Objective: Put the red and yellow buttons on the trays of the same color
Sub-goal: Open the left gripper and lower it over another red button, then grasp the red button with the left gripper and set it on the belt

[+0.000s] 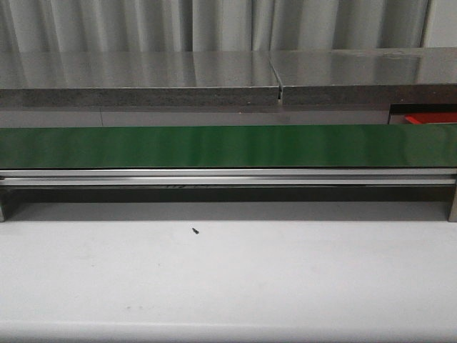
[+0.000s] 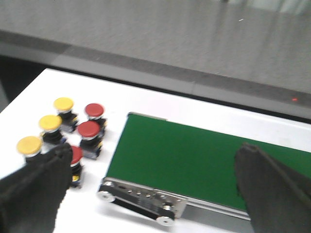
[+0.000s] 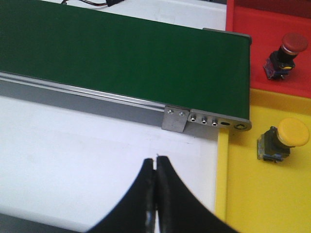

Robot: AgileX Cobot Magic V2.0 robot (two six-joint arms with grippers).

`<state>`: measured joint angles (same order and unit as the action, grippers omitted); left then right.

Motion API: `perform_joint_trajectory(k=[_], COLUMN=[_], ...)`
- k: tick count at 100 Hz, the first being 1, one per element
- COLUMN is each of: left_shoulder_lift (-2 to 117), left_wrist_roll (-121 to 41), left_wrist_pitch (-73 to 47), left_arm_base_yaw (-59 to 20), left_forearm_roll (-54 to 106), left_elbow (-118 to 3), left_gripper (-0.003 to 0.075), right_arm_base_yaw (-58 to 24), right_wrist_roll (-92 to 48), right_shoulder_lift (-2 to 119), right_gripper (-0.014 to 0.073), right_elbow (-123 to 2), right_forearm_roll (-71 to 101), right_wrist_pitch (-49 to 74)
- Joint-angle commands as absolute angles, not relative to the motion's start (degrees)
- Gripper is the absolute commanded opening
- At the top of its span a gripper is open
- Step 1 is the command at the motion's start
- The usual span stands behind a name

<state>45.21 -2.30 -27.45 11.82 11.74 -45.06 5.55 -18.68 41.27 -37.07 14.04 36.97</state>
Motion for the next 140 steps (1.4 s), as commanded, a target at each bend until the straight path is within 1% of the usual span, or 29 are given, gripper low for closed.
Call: perform_joint_trajectory(k=[1, 10, 17, 40, 68, 92, 140], left_shoulder_lift=[51.9, 59.2, 64.5, 79.2, 92.5, 99.2, 105.9], left_wrist_roll=[-1.4, -1.4, -1.4, -2.0, -2.0, -2.0, -2.0], left_wrist_pitch=[-29.8, -32.5, -34.2, -36.0, -37.8, -38.1, -35.5], left_arm_base_yaw=[17.1, 21.1, 22.6, 23.1, 23.1, 23.1, 23.1], left_forearm_roll=[13.3, 15.0, 15.2, 14.7, 14.5, 14.5, 14.3], left_elbow=[-52.6, -57.8, -61.2, -68.8, -74.6, -75.3, -77.9], left_gripper=[0.064, 0.064, 0.064, 0.064, 0.064, 0.064, 0.064], right_arm_base_yaw=[5.6, 5.6, 5.6, 5.6, 5.6, 5.6, 5.6], right_wrist_roll=[-19.3, -19.3, -19.3, -19.3, -19.3, -19.3, -19.3], right_shoulder_lift=[41.1, 41.1, 41.1, 41.1, 41.1, 41.1, 41.1], right_gripper=[-0.0069, -0.0069, -0.0069, -0.0069, -0.0069, -0.0069, -0.0069], right_elbow=[-38.5, -38.5, -38.5, -38.5, -38.5, -38.5, -38.5], right_forearm_roll=[14.6, 14.6, 14.6, 14.6, 14.6, 14.6, 14.6], right_wrist_pitch=[34.0, 34.0, 34.0, 34.0, 34.0, 34.0, 34.0])
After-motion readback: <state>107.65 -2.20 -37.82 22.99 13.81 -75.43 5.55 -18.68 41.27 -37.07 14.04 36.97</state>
